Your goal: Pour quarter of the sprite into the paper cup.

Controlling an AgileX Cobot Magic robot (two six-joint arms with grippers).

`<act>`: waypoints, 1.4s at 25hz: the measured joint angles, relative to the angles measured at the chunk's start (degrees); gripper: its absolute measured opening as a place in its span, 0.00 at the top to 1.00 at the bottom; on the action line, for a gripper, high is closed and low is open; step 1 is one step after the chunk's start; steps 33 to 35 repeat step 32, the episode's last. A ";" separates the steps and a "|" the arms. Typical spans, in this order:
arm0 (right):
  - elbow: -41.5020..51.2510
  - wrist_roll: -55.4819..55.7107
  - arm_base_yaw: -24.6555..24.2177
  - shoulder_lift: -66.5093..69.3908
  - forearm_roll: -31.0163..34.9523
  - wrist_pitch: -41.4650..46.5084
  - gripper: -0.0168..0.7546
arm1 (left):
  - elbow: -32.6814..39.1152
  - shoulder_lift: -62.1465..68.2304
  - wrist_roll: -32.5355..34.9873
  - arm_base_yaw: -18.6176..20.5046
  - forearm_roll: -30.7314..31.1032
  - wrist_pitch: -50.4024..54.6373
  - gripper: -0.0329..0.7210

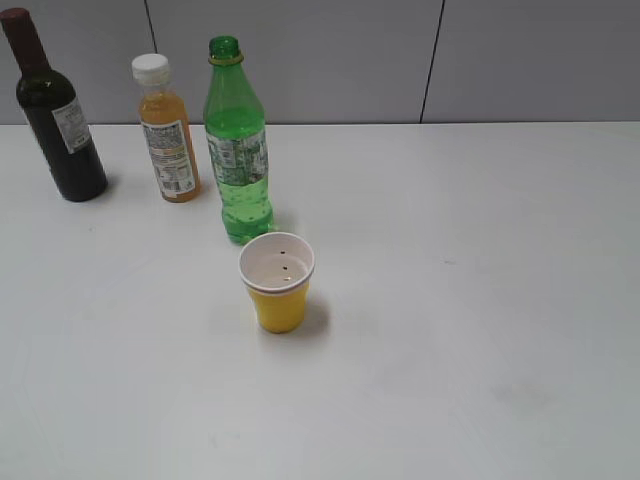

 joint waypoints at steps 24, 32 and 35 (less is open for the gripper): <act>0.00 0.00 0.00 0.00 0.00 0.00 0.21 | 0.00 0.00 0.00 -4.37 0.00 0.00 0.17; 0.00 0.00 0.00 0.00 0.00 0.00 0.21 | 0.00 0.00 0.00 -4.37 0.00 0.00 0.17; 0.00 0.00 0.00 0.00 0.00 0.00 0.21 | 0.00 0.00 0.00 -4.37 0.00 0.00 0.17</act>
